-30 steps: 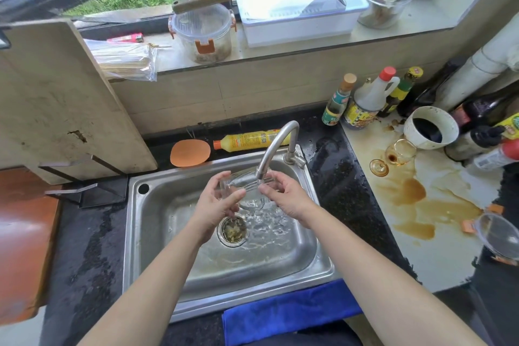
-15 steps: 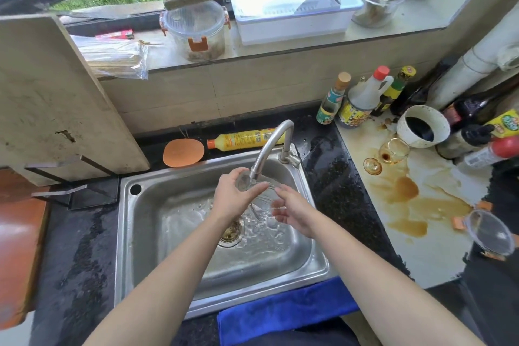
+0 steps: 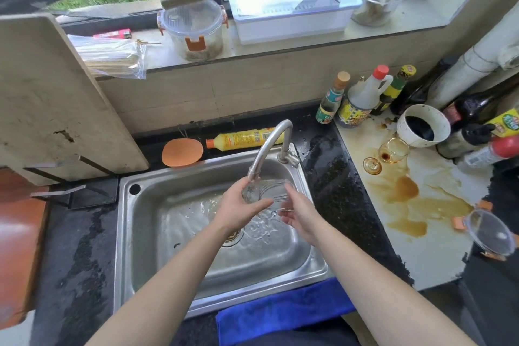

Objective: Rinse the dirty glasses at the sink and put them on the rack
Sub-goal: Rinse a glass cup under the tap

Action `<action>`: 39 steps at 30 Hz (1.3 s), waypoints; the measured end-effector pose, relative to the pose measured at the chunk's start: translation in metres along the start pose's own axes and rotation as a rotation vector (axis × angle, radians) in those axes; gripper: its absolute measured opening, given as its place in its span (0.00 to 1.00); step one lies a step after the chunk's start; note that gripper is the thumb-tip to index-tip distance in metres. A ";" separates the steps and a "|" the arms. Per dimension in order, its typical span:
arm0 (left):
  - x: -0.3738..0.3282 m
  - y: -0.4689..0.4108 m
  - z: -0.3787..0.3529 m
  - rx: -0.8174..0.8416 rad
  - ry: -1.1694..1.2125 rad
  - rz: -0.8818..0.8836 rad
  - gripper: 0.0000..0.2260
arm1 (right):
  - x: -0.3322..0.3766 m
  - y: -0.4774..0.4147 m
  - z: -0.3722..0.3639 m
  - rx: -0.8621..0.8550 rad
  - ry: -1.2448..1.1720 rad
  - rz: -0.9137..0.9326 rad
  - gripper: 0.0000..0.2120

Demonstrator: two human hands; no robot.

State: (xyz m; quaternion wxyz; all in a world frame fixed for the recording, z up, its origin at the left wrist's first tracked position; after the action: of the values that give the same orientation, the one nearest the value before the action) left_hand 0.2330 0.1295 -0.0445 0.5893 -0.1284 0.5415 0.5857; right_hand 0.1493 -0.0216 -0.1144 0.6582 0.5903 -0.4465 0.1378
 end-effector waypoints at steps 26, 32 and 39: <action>0.056 0.019 0.018 0.142 0.698 0.515 0.26 | 0.041 0.015 -0.066 0.325 0.041 0.284 0.15; 0.047 0.014 0.035 0.068 0.701 0.320 0.28 | 0.038 0.012 -0.061 0.282 0.004 0.163 0.15; 0.037 0.018 0.025 0.134 0.712 0.252 0.23 | 0.038 0.010 -0.067 0.246 0.117 0.186 0.15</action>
State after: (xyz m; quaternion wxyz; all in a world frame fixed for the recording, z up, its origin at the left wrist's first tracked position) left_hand 0.2207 0.1743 -0.0553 0.2947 -0.2175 0.7609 0.5356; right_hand 0.1917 0.0281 -0.0730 0.5904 0.6135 -0.4399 0.2857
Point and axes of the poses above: each hand's wrist, its own y-axis away from the middle knuckle, its own z-axis out of the back of the hand, x = y × z, the point moved 10 cm from there along -y, towards the middle knuckle, and after that the axes turned 9 degrees about z, right-handed, at the moved point
